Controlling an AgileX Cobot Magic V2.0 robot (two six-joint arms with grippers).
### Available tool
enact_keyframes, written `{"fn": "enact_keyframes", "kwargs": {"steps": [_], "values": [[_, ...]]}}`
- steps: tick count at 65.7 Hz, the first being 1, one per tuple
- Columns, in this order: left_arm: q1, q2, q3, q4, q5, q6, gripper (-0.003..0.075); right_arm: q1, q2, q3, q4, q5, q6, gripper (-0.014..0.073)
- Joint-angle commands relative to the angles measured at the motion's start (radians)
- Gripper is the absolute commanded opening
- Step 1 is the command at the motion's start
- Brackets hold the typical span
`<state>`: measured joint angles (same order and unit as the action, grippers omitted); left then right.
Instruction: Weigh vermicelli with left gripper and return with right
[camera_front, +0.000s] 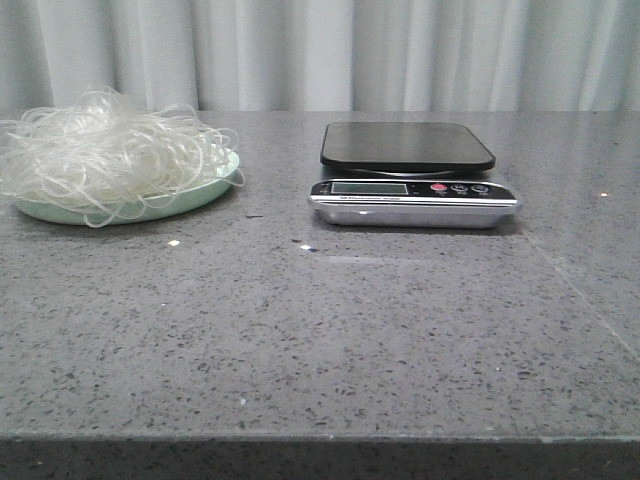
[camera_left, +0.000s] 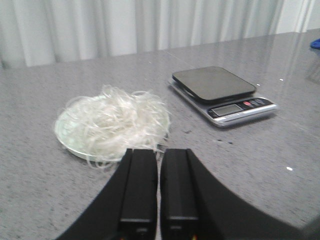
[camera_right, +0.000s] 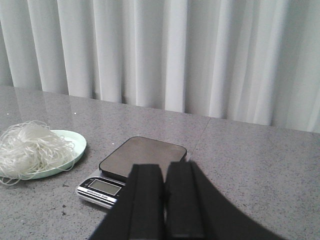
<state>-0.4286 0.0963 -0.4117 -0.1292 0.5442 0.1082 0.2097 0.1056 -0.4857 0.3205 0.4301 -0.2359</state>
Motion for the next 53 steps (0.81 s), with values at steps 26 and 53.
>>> {"fn": "enact_keyframes", "kwargs": {"steps": [26,53], "values": [[0.407,-0.120,0.348,0.039,-0.444,-0.003,0.0145,-0.008,0.014,-0.023,0.000,-0.071,-0.007,0.0181],[0.371,-0.122,0.421,0.059,-0.616,-0.009,0.0145,-0.008,0.014,-0.023,0.000,-0.071,-0.007,0.0181]]}}
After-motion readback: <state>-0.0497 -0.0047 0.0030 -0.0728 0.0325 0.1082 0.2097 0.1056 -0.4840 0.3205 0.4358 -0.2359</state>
